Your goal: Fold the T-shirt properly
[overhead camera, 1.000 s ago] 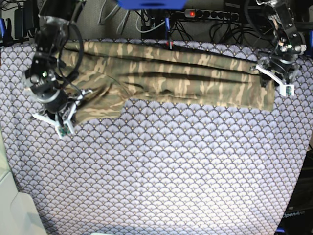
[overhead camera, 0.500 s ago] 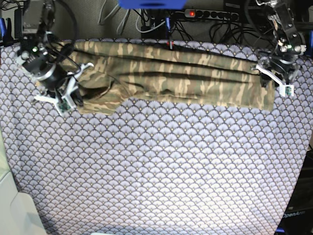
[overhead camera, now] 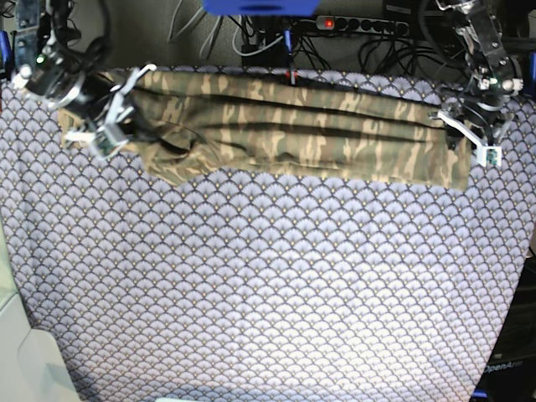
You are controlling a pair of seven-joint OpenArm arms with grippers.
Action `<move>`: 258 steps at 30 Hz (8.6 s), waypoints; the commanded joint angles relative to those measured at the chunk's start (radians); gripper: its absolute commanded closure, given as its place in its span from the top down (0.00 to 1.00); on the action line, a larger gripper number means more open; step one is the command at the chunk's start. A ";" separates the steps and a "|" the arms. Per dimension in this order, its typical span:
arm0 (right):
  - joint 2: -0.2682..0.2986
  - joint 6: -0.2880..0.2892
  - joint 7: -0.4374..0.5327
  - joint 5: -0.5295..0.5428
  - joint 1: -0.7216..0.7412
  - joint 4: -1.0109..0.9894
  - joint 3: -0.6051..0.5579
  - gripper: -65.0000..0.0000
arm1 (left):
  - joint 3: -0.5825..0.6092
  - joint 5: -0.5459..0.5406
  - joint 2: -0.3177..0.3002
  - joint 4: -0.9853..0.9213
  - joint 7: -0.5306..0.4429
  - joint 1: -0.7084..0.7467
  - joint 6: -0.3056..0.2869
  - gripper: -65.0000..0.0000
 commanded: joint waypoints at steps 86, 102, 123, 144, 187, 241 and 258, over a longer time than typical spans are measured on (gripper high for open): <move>0.111 -0.001 0.186 0.010 -0.079 -0.321 0.222 0.29 | -0.003 0.031 -0.055 -0.009 0.023 -0.021 0.013 0.44; 0.109 -0.001 0.117 0.010 0.015 -0.425 0.215 0.57 | -0.024 0.023 -0.054 0.005 0.021 -0.020 0.009 0.44; 0.109 -0.001 0.117 0.010 0.015 -0.436 0.214 0.57 | -0.179 0.023 0.039 0.140 0.026 -0.084 -0.226 0.44; 0.026 -0.001 0.121 -0.174 0.050 -0.450 0.212 0.57 | -0.234 0.032 0.103 0.091 0.311 -0.259 -0.226 0.55; 0.028 -0.001 0.118 -0.174 0.069 -0.451 0.212 0.57 | -0.231 0.023 0.092 -0.110 0.322 -0.211 -0.226 0.18; 0.030 -0.001 0.117 -0.174 0.069 -0.451 0.218 0.56 | 0.886 0.031 0.163 0.504 0.749 -0.181 -0.226 0.00; 0.030 -0.001 0.117 -0.174 0.067 -0.451 0.218 0.56 | 0.979 0.034 0.249 0.488 0.832 -0.224 -0.226 0.00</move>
